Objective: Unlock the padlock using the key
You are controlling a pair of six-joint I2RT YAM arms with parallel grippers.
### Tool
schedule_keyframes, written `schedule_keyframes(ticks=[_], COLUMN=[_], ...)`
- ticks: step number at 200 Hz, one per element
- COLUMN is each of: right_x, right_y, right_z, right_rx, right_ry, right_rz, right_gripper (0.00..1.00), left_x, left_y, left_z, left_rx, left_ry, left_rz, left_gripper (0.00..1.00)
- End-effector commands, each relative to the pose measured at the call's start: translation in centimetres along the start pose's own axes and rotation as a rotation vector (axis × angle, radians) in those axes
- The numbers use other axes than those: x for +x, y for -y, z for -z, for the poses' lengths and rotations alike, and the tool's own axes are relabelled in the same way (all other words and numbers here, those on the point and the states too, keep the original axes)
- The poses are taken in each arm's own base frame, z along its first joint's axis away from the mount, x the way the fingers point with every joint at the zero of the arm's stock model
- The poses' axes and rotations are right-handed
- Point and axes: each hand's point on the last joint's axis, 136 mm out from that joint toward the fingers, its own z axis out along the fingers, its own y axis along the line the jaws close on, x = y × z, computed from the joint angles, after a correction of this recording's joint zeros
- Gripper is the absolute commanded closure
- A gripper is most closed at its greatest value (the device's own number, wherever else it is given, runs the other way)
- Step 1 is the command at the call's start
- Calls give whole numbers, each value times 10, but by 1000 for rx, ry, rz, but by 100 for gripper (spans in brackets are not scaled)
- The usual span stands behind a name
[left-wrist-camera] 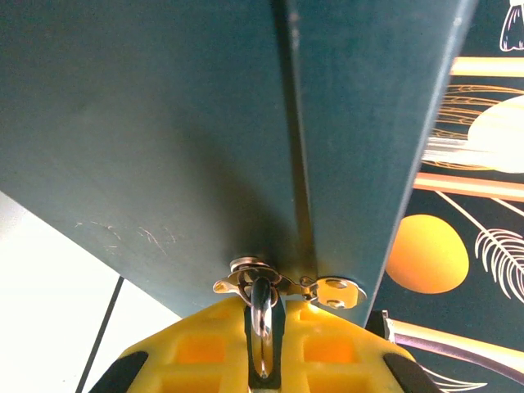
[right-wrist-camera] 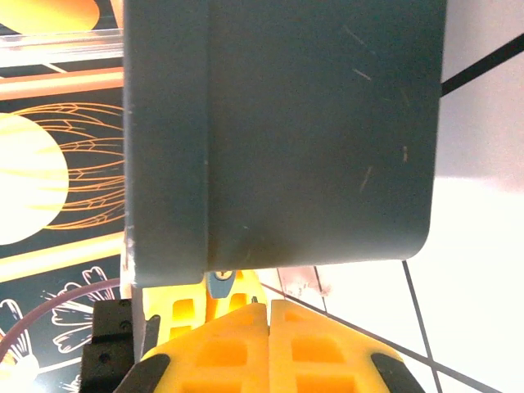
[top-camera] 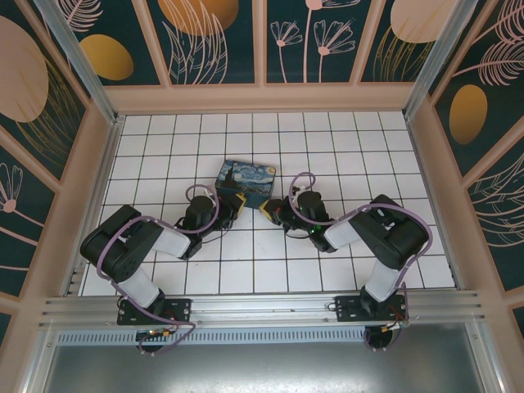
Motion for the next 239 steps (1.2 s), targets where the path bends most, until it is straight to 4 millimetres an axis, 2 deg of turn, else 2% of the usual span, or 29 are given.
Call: schedule_keyframes(ticks=[1, 77, 133, 196, 239], right_x=[-1, 0, 4, 6, 10], right_y=[-9, -21, -17, -12, -9], right_z=[-4, -22, -30, -31, -19], right_rx=[-12, -24, -21, -17, -20], right_ry=[6, -15, -28, -32, -29], right_rz=[31, 45, 33, 23, 18], right_gripper=[100, 100, 100, 100, 100], left_x=[-3, -3, -3, -3, -3], left_y=[17, 17, 20, 20, 19], left_z=[1, 2, 2, 2, 3], left_rx=[47, 48, 54, 54, 52], left_ry=[18, 18, 21, 22, 23], left_rz=[-35, -39, -38, -38, -40], left_gripper=[100, 100, 100, 100, 100])
